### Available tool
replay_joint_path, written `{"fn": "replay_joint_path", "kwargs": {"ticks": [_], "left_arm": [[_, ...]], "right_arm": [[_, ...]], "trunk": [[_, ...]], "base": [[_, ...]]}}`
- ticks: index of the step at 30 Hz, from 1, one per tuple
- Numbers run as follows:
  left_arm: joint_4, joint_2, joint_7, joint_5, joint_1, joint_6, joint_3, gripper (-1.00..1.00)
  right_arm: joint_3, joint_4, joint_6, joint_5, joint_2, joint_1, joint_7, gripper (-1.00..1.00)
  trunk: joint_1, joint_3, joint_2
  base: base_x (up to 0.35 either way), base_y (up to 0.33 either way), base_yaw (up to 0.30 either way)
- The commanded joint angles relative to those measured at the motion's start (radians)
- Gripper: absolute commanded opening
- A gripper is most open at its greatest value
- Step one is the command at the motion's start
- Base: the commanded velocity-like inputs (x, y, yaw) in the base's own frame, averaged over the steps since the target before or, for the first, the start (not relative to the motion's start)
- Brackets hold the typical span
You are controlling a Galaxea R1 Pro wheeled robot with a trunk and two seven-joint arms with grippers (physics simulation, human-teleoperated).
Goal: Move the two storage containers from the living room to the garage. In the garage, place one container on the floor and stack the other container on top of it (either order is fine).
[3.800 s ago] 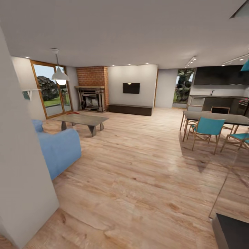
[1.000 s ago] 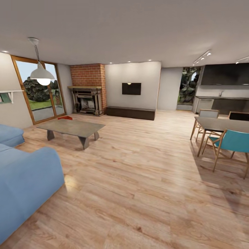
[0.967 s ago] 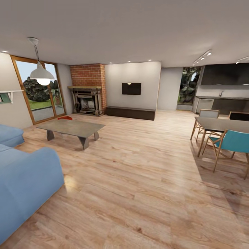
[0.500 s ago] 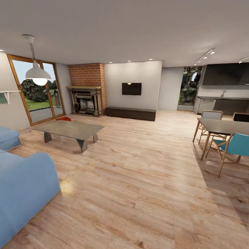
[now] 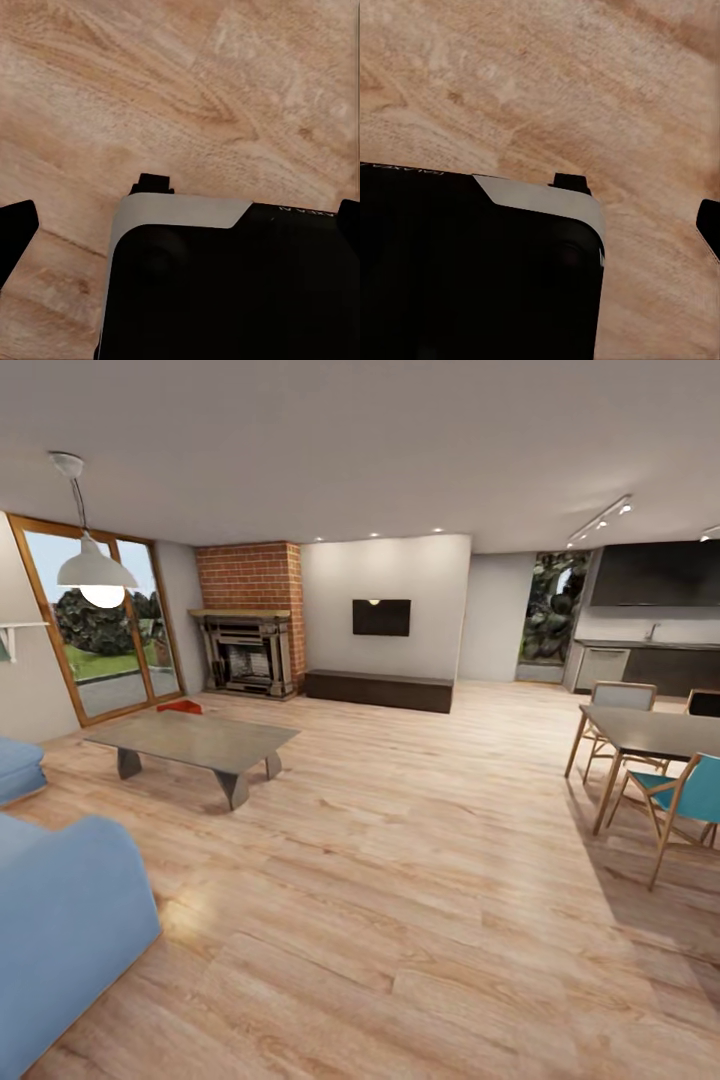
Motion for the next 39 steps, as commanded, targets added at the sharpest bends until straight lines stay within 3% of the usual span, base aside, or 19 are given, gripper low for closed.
{"fn": "replay_joint_path", "kwargs": {"ticks": [1,39], "left_arm": [[0.001,0.0,-0.001,0.007,-0.001,-0.003,0.004,1.0],[0.001,0.0,-0.001,0.007,-0.001,-0.003,0.004,1.0]], "right_arm": [[0.008,0.002,-0.003,-0.008,0.001,-0.001,0.001,1.0],[0.01,0.002,-0.003,-0.005,0.001,-0.001,0.001,1.0]], "trunk": [[0.001,-0.001,-0.001],[0.001,-0.001,-0.001]], "base": [[0.323,0.0,0.0],[0.323,0.0,0.0]]}}
